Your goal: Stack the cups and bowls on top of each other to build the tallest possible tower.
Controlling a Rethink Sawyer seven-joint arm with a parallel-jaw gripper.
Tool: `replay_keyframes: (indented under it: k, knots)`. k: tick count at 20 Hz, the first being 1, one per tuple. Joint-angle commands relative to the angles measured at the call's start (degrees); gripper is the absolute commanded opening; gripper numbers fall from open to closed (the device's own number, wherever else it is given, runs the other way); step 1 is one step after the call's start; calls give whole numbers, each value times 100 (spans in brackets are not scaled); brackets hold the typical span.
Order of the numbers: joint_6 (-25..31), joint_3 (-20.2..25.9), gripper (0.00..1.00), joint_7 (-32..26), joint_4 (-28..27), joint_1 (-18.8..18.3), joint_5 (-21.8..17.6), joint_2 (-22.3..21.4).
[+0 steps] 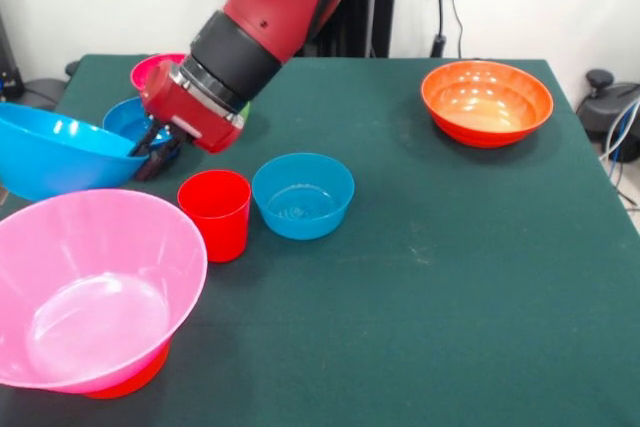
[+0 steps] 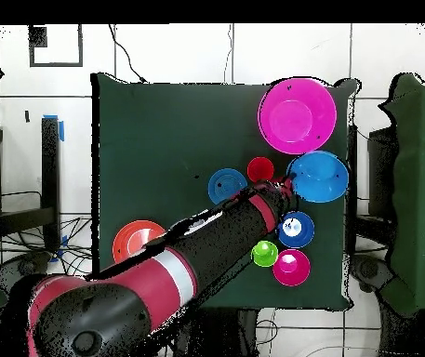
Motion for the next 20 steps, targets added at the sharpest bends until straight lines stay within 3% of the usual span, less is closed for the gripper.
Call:
replay_keyframes:
  k: [1,11,20]
  knots:
    - [158,429,0,193,6,34,-276,-377]
    - [544,658,0,-105,14,-92,-553,-903]
    - [1112,720,0,-177,193,76,-671,-1329]
